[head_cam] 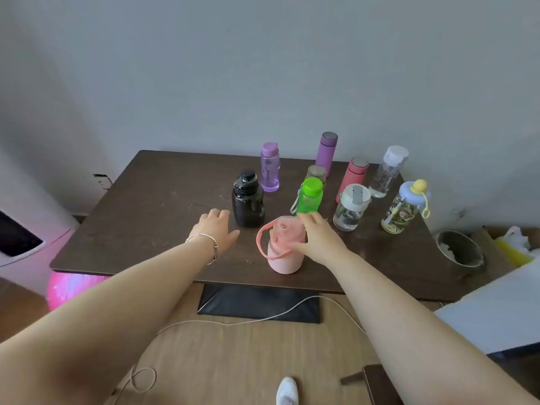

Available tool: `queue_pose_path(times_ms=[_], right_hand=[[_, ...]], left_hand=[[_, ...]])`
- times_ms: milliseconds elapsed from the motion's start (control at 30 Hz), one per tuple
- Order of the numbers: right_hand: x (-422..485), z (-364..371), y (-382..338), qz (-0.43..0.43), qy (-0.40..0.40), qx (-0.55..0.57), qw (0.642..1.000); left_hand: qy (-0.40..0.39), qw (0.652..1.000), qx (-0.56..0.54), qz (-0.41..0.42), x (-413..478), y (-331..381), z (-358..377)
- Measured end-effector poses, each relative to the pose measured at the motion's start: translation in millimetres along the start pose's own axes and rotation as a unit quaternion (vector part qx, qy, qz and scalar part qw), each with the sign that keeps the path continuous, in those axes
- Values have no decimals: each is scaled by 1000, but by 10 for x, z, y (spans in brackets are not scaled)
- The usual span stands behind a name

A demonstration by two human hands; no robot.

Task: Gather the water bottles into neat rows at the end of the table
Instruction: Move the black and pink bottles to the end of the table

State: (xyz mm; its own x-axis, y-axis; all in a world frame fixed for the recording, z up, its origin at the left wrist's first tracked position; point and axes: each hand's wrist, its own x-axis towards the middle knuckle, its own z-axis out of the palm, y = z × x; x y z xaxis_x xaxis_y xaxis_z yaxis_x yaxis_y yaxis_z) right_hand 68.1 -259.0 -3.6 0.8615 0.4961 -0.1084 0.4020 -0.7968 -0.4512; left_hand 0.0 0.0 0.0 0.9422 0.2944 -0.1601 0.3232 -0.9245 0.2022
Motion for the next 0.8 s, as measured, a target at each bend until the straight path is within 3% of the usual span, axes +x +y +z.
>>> queue_pose_path(times_ms=[433, 800], right_hand=[[359, 423, 212, -4, -8, 173, 985], [363, 466, 256, -6, 23, 195, 981]], left_hand=[[68, 980, -173, -75, 728, 248, 155], [46, 950, -295, -95, 1539, 235, 207]])
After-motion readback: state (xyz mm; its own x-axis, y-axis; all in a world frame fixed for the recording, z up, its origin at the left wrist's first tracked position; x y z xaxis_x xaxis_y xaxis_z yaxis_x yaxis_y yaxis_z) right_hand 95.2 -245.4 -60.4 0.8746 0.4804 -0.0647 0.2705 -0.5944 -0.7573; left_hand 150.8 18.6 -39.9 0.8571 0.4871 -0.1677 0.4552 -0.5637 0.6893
